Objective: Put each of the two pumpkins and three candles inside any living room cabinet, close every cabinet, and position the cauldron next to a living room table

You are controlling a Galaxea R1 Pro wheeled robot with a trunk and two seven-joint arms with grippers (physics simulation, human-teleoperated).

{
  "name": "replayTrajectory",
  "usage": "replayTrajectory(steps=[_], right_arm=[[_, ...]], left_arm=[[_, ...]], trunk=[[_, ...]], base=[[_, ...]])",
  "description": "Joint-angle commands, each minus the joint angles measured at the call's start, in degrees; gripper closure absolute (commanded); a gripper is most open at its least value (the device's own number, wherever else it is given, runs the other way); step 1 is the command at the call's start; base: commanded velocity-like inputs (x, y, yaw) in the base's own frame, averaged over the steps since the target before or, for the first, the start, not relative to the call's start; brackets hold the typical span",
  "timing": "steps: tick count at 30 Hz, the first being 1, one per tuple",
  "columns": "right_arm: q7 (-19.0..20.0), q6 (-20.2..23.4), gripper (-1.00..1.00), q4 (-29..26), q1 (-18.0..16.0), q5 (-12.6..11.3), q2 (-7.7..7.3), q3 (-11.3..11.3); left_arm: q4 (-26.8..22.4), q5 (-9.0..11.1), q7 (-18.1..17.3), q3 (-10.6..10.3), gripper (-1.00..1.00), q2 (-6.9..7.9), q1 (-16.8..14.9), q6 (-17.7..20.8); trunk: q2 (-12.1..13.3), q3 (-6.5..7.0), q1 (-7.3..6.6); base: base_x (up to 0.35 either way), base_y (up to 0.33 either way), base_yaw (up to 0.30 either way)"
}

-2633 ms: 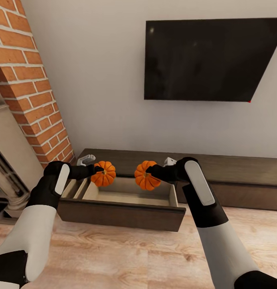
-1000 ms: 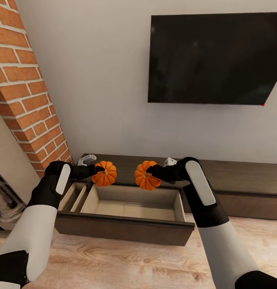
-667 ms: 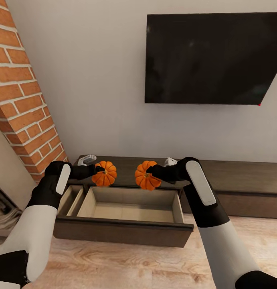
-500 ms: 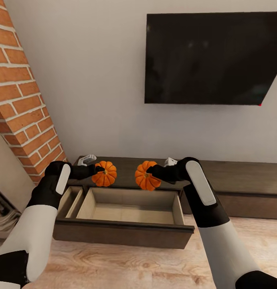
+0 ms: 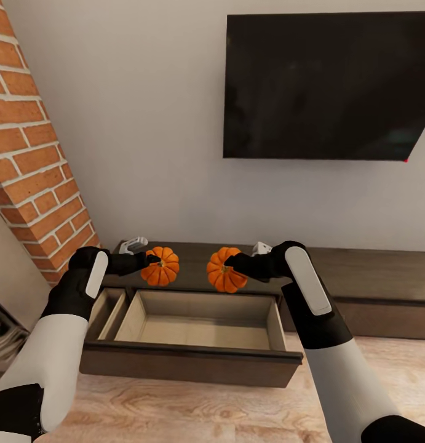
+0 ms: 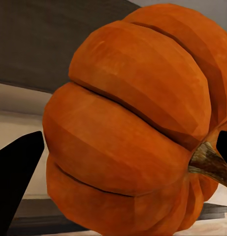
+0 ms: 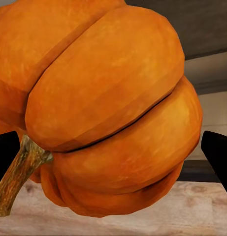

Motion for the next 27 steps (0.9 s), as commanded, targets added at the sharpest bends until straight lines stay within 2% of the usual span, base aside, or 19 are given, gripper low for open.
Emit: replayTrajectory(steps=[1,7,11,14,22,27], right_arm=[[0.0,0.0,1.0,0.0,0.1,0.0,0.04,0.0],[0.0,0.1,1.0,0.1,1.4,-0.4,0.45,0.3],[0.0,0.1,1.0,0.1,1.8,-2.4,0.46,0.4],[0.0,0.1,1.0,1.3,2.1,-3.0,0.51,0.6],[0.0,0.3,1.0,6.4,2.3,-3.1,0.72,1.8],[0.0,0.3,1.0,7.2,2.3,-3.0,0.72,2.0]], left_arm=[[0.0,0.0,0.0,0.0,1.0,0.0,0.0,0.0],[0.5,-0.2,0.0,-0.3,1.0,0.02,0.2,0.0],[0.6,-0.2,0.0,-2.9,1.0,0.12,0.6,0.0],[0.7,-0.2,0.1,-4.3,1.0,0.09,0.8,0.0],[1.3,-0.3,0.4,-5.7,1.0,0.0,0.8,0.0],[2.0,-0.3,0.6,-5.8,1.0,0.0,0.8,-0.1]], trunk=[[-0.4,-0.18,0.22],[-2.8,-1.26,1.54],[-4.4,-1.98,2.42],[-5.6,-2.51,3.08],[-8.8,-3.95,4.84],[-10.8,-4.85,5.93]], base=[[0.002,0.001,0.0],[0.0,0.0,0.0],[0.0,0.0,0.0],[0.0,0.0,0.0],[0.0,0.0,0.0],[0.0,0.0,0.0]])
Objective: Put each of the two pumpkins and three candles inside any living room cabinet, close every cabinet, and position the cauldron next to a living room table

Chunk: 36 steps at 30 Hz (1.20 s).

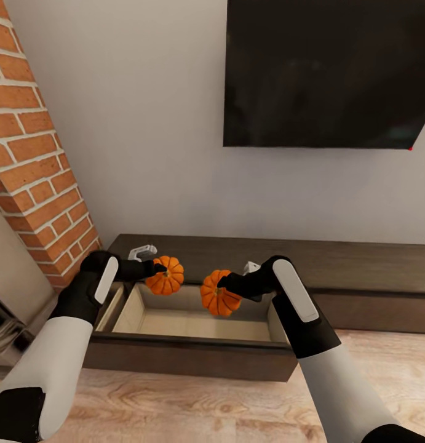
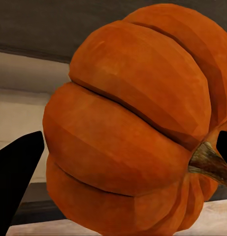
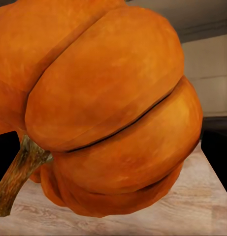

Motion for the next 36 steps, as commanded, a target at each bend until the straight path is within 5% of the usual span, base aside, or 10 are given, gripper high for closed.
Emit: replayTrajectory(steps=[1,6,16,24,27,36], right_arm=[[0.0,-0.2,1.0,0.1,0.0,-0.1,0.0,0.0],[-0.3,-0.5,1.0,1.0,0.0,0.0,0.05,1.4],[-0.1,-0.8,1.0,1.1,-0.1,0.3,0.07,3.1],[-0.1,-1.0,1.0,0.8,0.0,0.7,0.11,3.2],[-0.1,-1.0,1.0,0.8,-0.1,1.1,1.21,3.2],[0.1,-1.0,1.0,0.8,-0.1,8.7,3.37,3.2]], left_arm=[[0.1,0.0,0.3,0.0,1.0,0.0,0.0,0.0],[0.3,0.0,4.1,-0.4,1.0,-0.37,0.0,-0.1],[2.7,-0.1,11.4,-0.8,1.0,-3.67,0.1,-0.4],[5.3,-0.2,13.0,-0.9,1.0,-4.92,0.1,-1.5],[5.8,-0.2,13.1,-1.0,1.0,-5.31,0.2,-2.1],[5.9,-0.2,15.0,-1.0,1.0,-7.17,0.2,-4.4]], trunk=[[-0.4,-0.18,0.22],[-2.4,-1.08,1.32],[-6.4,-2.87,3.52],[-9.6,-4.31,5.27],[-10.8,-4.85,5.93],[-14.5,-6.46,7.91]], base=[[0.0,0.0,0.0],[0.0,0.0,0.0],[0.0,0.0,0.0],[0.0,0.0,0.0],[0.0,0.0,0.0],[0.0,0.0,0.0]])
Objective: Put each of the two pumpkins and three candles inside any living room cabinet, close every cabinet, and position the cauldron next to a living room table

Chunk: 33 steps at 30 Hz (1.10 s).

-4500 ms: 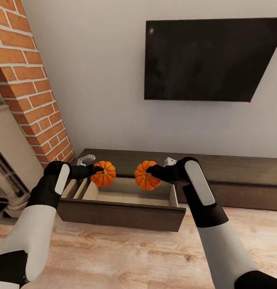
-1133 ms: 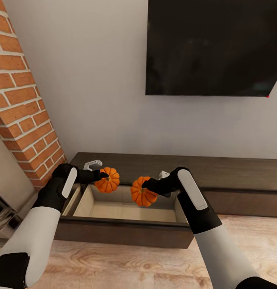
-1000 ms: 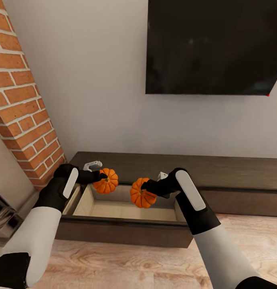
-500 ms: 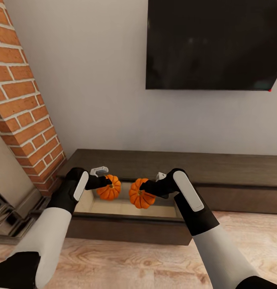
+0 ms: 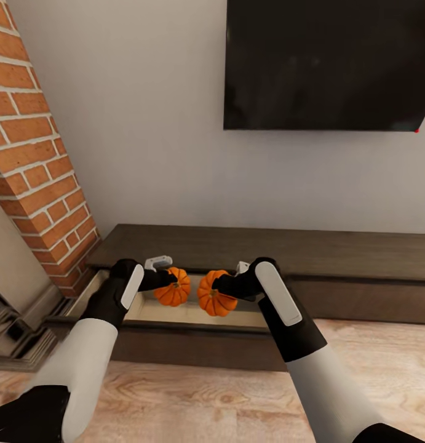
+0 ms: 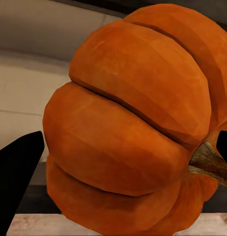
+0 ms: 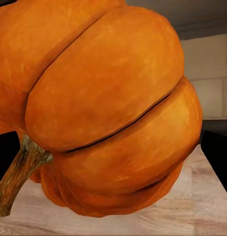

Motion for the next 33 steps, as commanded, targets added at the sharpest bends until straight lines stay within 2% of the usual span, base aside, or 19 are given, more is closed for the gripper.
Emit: replayTrajectory(steps=[1,10,17,24,33], right_arm=[[0.0,-0.1,1.0,0.0,0.0,0.3,0.14,0.0],[0.2,-2.8,1.0,0.0,0.0,0.8,0.22,1.0],[0.2,-3.8,1.0,-0.3,0.0,1.0,-0.12,1.3],[0.2,-4.1,1.0,-0.2,0.0,4.0,-0.28,1.3],[0.3,-5.1,1.0,0.3,0.0,4.4,-0.37,1.4]], left_arm=[[0.0,-0.1,0.1,0.0,1.0,-0.11,0.0,-0.3],[0.7,-0.1,0.3,0.0,1.0,-0.39,0.0,-2.7],[2.2,-0.1,0.3,0.0,1.0,-0.64,0.0,-4.4],[2.4,-0.2,1.0,0.0,1.0,-0.66,0.0,-4.6],[2.5,-0.1,2.5,0.0,1.0,-0.66,0.0,-4.7]], trunk=[[-0.4,-0.18,0.22],[-4.0,-1.8,2.2],[-4.0,-1.8,2.2],[-4.0,-1.8,2.2],[-4.0,-1.8,2.2]], base=[[0.0,0.0,0.0],[0.0,0.0,0.0],[0.0,0.0,0.0],[0.101,0.016,0.0],[0.042,0.002,0.0]])
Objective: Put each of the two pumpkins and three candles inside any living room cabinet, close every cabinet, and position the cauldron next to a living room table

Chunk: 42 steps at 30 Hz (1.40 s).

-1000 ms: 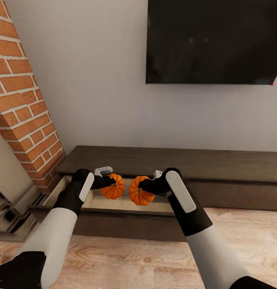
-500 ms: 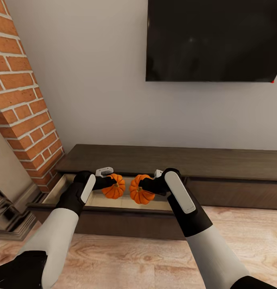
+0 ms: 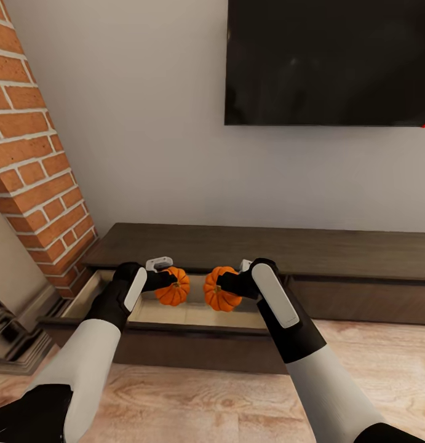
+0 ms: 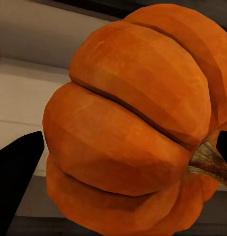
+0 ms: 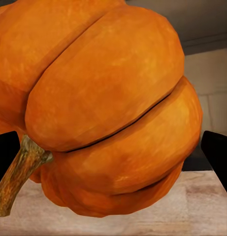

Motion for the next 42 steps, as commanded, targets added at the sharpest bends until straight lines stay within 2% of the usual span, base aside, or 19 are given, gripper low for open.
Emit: replayTrajectory(steps=[1,14,27,31,35,36,38,42], right_arm=[[0.0,0.0,1.0,0.0,0.0,0.0,0.0,0.0],[0.0,-0.1,1.0,0.1,0.0,0.1,-0.03,0.0],[0.0,-0.5,1.0,0.6,0.0,0.1,-0.2,-0.2],[0.0,-1.5,1.0,0.7,0.0,0.3,-0.28,-0.1],[0.1,-2.2,1.0,0.7,0.0,2.7,-0.34,-0.1],[0.1,-2.3,1.0,0.7,0.0,4.3,-0.35,-0.1],[0.4,-2.3,1.0,0.7,0.0,6.0,-0.35,-0.1],[2.1,-2.4,1.0,0.6,0.0,7.2,-0.39,-0.2]], left_arm=[[0.0,0.0,0.1,0.0,1.0,-0.03,0.0,0.0],[0.5,0.0,0.3,0.0,1.0,-0.08,0.0,0.0],[2.2,-0.1,0.3,0.0,1.0,-0.09,0.0,-0.1],[2.8,0.0,0.5,0.0,1.0,-0.06,0.0,-2.2],[4.1,0.0,1.4,0.0,1.0,-0.08,0.0,-3.1],[4.4,0.0,1.7,0.0,1.0,-0.08,0.0,-3.3],[4.6,0.0,1.9,0.1,1.0,-0.09,0.0,-3.3],[4.7,0.0,2.0,0.1,1.0,-0.07,0.0,-3.4]], trunk=[[0.0,0.0,0.0],[0.0,0.0,0.0],[-5.2,-2.33,2.85],[-6.8,-3.05,3.73],[-8.4,-3.77,4.61],[-8.8,-3.95,4.83],[-9.2,-4.13,5.05],[-9.2,-4.13,5.05]], base=[[0.039,0.0,0.0],[0.089,0.0,0.0],[0.0,0.0,0.0],[0.0,0.0,0.0],[0.0,0.0,0.0],[0.0,0.0,0.0],[0.0,0.0,0.0],[0.0,0.0,0.0]])
